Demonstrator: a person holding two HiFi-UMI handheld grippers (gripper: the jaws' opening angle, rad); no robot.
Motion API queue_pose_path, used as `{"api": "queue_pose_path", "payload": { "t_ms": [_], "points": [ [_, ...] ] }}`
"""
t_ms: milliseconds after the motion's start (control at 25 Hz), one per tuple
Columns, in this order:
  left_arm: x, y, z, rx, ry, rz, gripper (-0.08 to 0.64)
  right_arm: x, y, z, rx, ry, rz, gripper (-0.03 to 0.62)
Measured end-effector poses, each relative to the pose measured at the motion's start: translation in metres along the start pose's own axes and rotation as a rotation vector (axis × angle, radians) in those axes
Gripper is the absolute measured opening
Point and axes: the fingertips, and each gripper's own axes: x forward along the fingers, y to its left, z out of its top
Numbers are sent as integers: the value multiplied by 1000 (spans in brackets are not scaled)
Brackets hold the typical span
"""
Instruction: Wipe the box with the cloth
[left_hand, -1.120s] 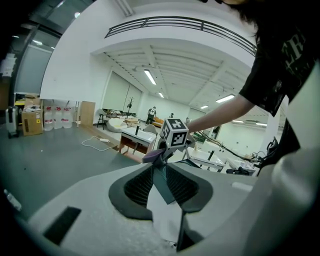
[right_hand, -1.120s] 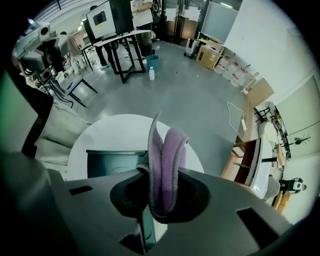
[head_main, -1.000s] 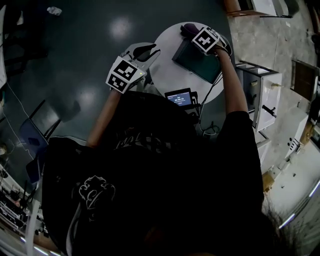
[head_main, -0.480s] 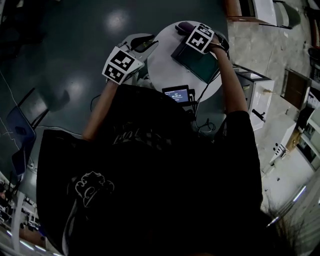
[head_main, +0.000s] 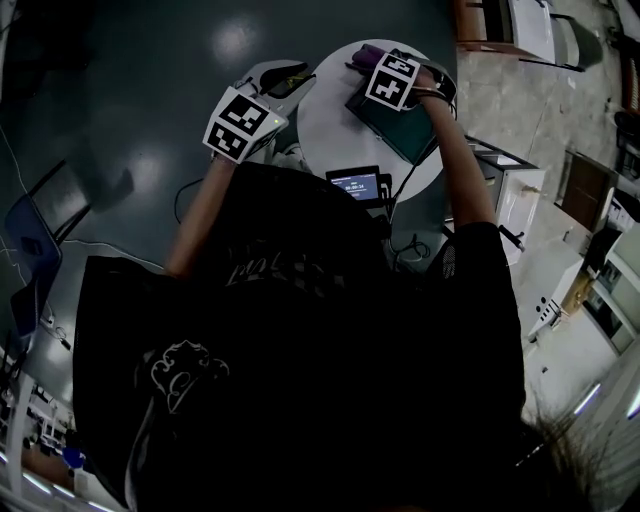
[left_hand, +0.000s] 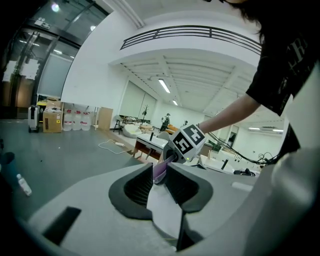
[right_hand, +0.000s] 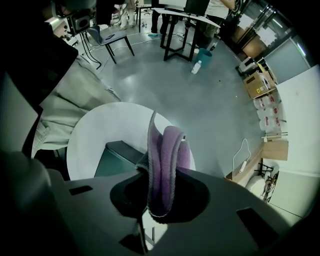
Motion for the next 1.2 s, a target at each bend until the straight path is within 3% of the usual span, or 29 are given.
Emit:
{"api": "queue_pose_path", "payload": {
  "t_ms": [520,880,1200],
  "points": [
    [-32,-12,-6,-6,-34,84,83,-23,46,21,-128,-12,-41,55],
    [-49,-30,-13,-2,-50,121,83,-33,107,45,-231,-47,22,55],
    [-67,-54,-21,7,-60,158,83,-38,146,55,-201,-111,31,55]
  ]
}}
